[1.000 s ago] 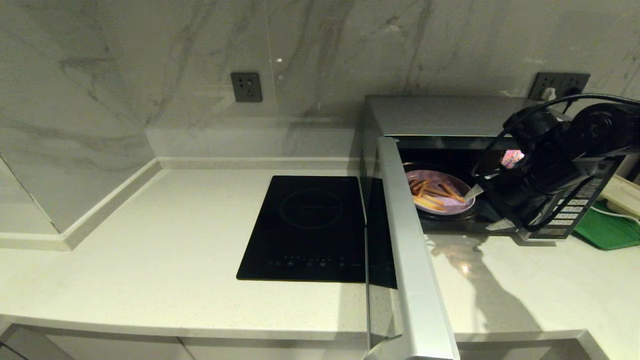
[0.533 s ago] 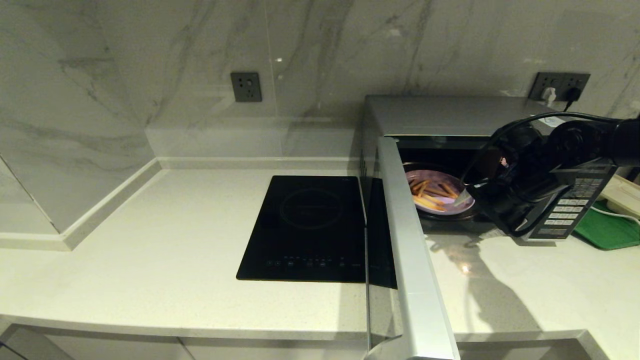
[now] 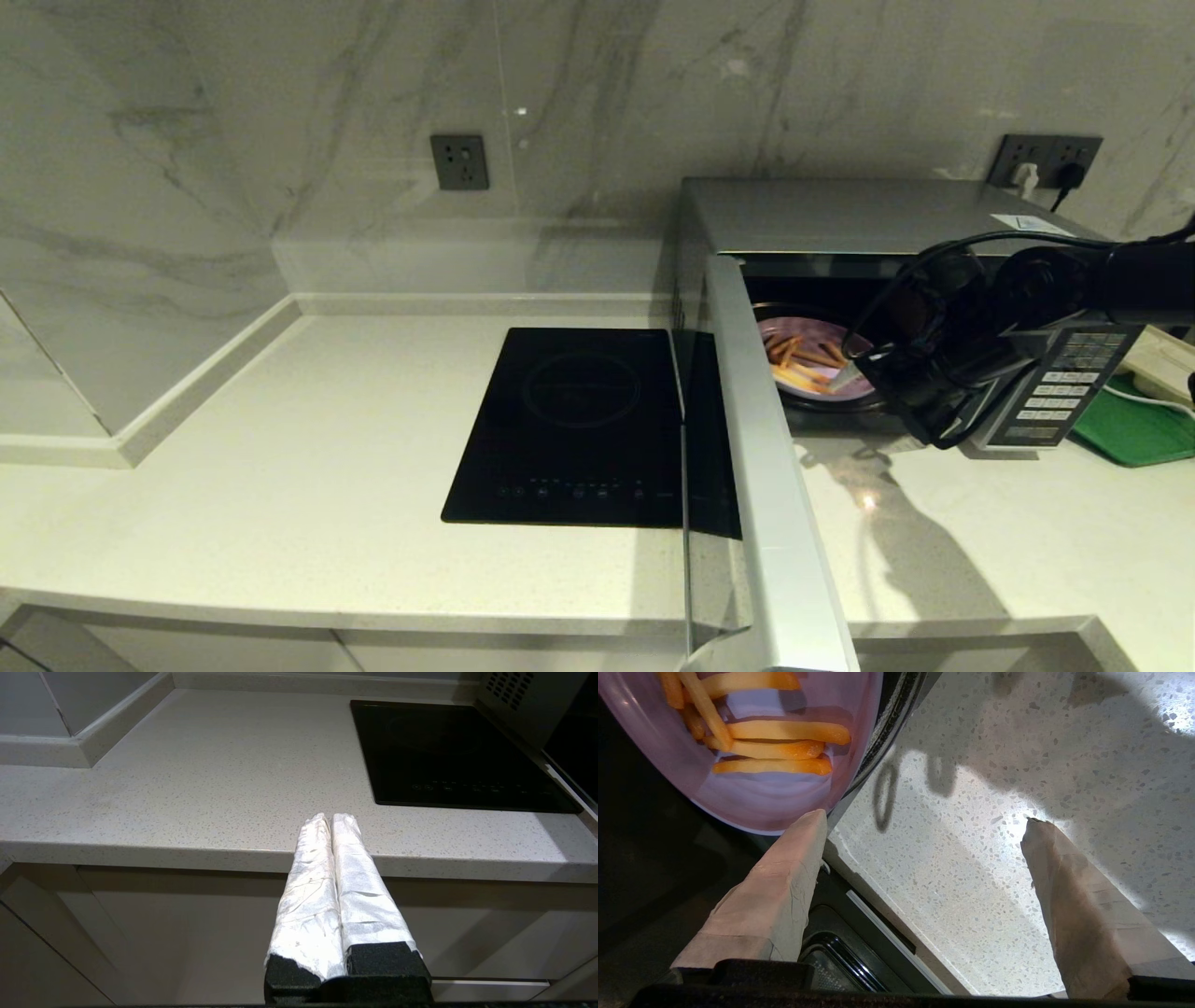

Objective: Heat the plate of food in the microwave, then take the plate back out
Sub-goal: Take the plate out of the microwave

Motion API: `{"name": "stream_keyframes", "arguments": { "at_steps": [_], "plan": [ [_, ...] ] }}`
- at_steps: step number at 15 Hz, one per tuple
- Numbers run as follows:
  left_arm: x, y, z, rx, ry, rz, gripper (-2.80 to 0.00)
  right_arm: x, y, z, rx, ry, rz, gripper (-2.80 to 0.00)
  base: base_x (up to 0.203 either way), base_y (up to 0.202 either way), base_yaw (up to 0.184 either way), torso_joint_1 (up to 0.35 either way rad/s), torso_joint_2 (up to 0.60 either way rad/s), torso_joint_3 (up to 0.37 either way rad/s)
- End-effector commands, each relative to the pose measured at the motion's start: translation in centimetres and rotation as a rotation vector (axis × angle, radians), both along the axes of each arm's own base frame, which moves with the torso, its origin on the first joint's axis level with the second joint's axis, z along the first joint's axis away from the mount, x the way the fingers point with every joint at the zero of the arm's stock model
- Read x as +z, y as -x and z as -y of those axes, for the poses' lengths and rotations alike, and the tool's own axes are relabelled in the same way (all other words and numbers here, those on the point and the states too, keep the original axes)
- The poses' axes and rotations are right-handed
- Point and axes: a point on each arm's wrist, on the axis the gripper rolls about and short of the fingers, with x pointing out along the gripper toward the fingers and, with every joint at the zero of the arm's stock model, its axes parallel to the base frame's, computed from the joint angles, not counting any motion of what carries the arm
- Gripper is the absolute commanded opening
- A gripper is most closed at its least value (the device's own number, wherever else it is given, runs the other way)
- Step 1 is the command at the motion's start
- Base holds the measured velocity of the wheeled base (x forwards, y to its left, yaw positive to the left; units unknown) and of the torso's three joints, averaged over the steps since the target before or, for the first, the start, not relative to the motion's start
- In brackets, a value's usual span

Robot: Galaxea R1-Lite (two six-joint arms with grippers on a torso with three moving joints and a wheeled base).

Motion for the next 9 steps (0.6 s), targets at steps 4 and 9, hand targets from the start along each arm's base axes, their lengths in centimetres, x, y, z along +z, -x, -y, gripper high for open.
{"name": "stream_keyframes", "arguments": {
  "at_steps": [4,9],
  "plan": [
    [0.00,0.00,0.00,0.001,0.001,0.000,-2.80,-0.89,-0.40,-0.17,-0.001,-0.003,-0.021,0.00,0.000,0.000,0.000,0.000,0.00,0.000],
    [0.00,0.00,0.00,0.001,0.001,0.000,-2.80,-0.84,-0.83,-0.14,-0.003,-0.006,0.016,0.00,0.000,0.000,0.000,0.000,0.00,0.000]
  ]
}}
